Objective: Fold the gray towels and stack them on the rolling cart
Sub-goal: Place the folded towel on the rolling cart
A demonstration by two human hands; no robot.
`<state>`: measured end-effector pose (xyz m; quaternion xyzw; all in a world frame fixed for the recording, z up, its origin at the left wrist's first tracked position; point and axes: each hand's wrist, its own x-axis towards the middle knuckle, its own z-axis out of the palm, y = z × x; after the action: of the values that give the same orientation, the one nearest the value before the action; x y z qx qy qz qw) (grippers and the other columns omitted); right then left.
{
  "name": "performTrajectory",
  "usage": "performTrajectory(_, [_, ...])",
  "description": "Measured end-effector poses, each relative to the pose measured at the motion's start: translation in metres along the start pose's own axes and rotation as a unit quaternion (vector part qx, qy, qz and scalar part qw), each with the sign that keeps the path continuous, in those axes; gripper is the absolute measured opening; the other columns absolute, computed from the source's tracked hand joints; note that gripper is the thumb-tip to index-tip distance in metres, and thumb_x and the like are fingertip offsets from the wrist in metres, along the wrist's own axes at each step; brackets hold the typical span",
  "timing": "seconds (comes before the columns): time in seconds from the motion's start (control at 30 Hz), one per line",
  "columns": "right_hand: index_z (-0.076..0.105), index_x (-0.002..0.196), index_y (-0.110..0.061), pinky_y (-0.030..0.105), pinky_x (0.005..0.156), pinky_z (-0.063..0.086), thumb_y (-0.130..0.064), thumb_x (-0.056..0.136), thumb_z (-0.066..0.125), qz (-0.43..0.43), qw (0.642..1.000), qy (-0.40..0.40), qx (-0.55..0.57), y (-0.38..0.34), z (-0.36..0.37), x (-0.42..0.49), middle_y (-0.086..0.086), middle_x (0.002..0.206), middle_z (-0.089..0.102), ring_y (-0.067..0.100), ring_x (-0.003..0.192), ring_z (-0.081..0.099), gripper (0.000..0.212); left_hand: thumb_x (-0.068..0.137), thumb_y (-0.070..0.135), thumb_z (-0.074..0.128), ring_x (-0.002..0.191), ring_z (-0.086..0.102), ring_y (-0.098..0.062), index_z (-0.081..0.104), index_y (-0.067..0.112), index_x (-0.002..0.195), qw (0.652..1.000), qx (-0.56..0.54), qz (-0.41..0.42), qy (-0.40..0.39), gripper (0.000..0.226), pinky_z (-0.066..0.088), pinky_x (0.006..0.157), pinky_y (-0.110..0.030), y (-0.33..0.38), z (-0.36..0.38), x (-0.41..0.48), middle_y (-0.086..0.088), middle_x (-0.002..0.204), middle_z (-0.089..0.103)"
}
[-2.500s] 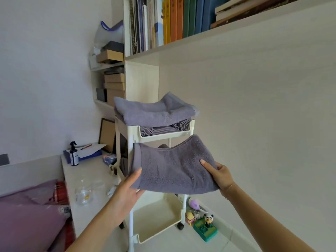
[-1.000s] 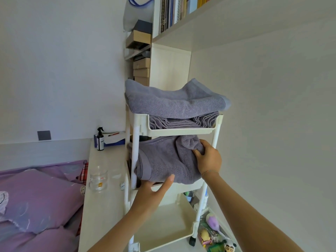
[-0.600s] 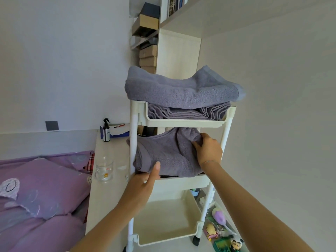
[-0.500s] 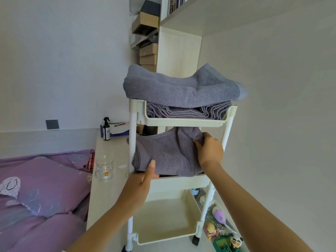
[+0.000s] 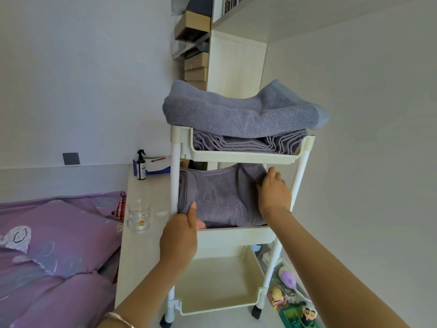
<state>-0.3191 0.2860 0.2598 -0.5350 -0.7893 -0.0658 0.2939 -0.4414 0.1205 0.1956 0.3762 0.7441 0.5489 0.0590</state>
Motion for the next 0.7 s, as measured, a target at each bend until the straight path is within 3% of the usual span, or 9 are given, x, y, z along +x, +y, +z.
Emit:
performTrajectory(0.1, [0.06,0.111,-0.007,0.04,0.082,0.047,-0.025,0.081,0.071,-0.189,0.968,0.146,0.069,0.003,0.005,-0.011,0.013,0.102,0.059,0.031,0.093,0.057,0.037,0.091,0.06,0.018,0.073,0.063,-0.022,0.076,0.021,0.072,1.0,0.0,0.0,0.012,0.073,0.052,0.077,-0.038,-0.003,0.003,0.001,0.0,0.082,0.074])
performTrajectory(0.13, [0.063,0.109,-0.012,0.04,0.086,0.047,-0.033,0.085,0.065,-0.254,0.946,0.123,0.158,0.001,0.005,-0.019,0.007,0.103,0.06,0.025,0.095,0.057,0.031,0.088,0.064,0.016,0.073,0.064,-0.022,0.076,0.021,0.07,1.0,0.003,0.002,0.013,0.076,0.053,0.077,-0.039,-0.005,0.003,0.001,0.0,0.08,0.073])
performTrajectory(0.2, [0.065,0.114,-0.023,0.037,0.093,0.044,-0.048,0.092,0.048,-0.314,0.904,-0.003,0.292,-0.005,0.008,-0.042,-0.004,0.11,0.061,0.014,0.105,0.056,0.037,0.086,0.068,0.014,0.073,0.065,-0.02,0.075,0.023,0.064,1.0,-0.001,0.001,0.005,0.079,0.053,0.078,-0.038,-0.007,0.003,0.002,0.002,0.074,0.073])
performTrajectory(0.27, [0.056,0.129,-0.031,0.034,0.1,0.04,-0.059,0.092,0.038,-0.326,0.897,-0.092,0.284,-0.01,0.019,-0.06,-0.009,0.124,0.057,0.011,0.116,0.052,0.05,0.086,0.072,0.01,0.071,0.065,-0.018,0.074,0.021,0.062,1.0,-0.006,-0.004,0.003,0.085,0.052,0.077,-0.037,-0.006,0.004,0.002,0.001,0.07,0.072])
performTrajectory(0.33, [0.043,0.139,-0.036,0.036,0.103,0.037,-0.059,0.09,0.036,-0.339,0.912,-0.091,0.21,-0.014,0.032,-0.068,-0.008,0.135,0.052,0.014,0.123,0.049,0.054,0.09,0.066,0.01,0.071,0.064,-0.019,0.074,0.018,0.061,1.0,0.001,-0.012,0.012,0.086,0.051,0.076,-0.037,-0.001,0.005,-0.001,-0.002,0.072,0.072])
performTrajectory(0.5, [0.06,0.127,-0.029,0.033,0.088,0.05,-0.032,0.09,0.053,-0.248,0.932,-0.043,0.259,-0.039,0.027,-0.063,-0.004,0.121,0.066,0.021,0.108,0.063,0.038,0.101,0.045,0.014,0.072,0.062,-0.023,0.075,0.022,0.059,1.0,-0.007,-0.028,0.012,0.077,0.05,0.078,-0.036,0.008,0.001,-0.006,0.001,0.075,0.072])
performTrajectory(0.6, [0.059,0.126,-0.037,0.032,0.089,0.048,-0.026,0.086,0.06,-0.247,0.931,-0.152,0.22,-0.045,0.021,-0.061,-0.006,0.118,0.067,0.018,0.108,0.061,0.041,0.101,0.044,0.018,0.072,0.06,-0.028,0.074,0.02,0.074,0.999,-0.001,-0.042,0.006,0.067,0.048,0.071,-0.035,0.011,-0.005,-0.007,0.0,0.068,0.065])
performTrajectory(0.63, [0.058,0.126,-0.038,0.031,0.091,0.048,-0.024,0.085,0.061,-0.254,0.915,-0.196,0.243,-0.042,0.016,-0.06,-0.008,0.12,0.066,0.016,0.11,0.06,0.043,0.101,0.046,0.018,0.071,0.06,-0.027,0.071,0.022,0.072,0.999,0.039,-0.019,0.006,0.065,0.045,0.067,-0.033,0.012,-0.007,-0.011,0.0,0.065,0.063])
performTrajectory(0.7, [0.062,0.124,-0.031,0.024,0.096,0.044,-0.013,0.085,0.058,-0.245,0.876,-0.262,0.323,-0.031,0.002,-0.054,-0.009,0.123,0.064,0.009,0.113,0.058,0.043,0.099,0.048,0.017,0.063,0.062,-0.022,0.064,0.022,0.063,0.978,0.154,0.13,0.045,0.065,0.043,0.056,-0.029,0.018,-0.013,-0.021,0.0,0.061,0.064])
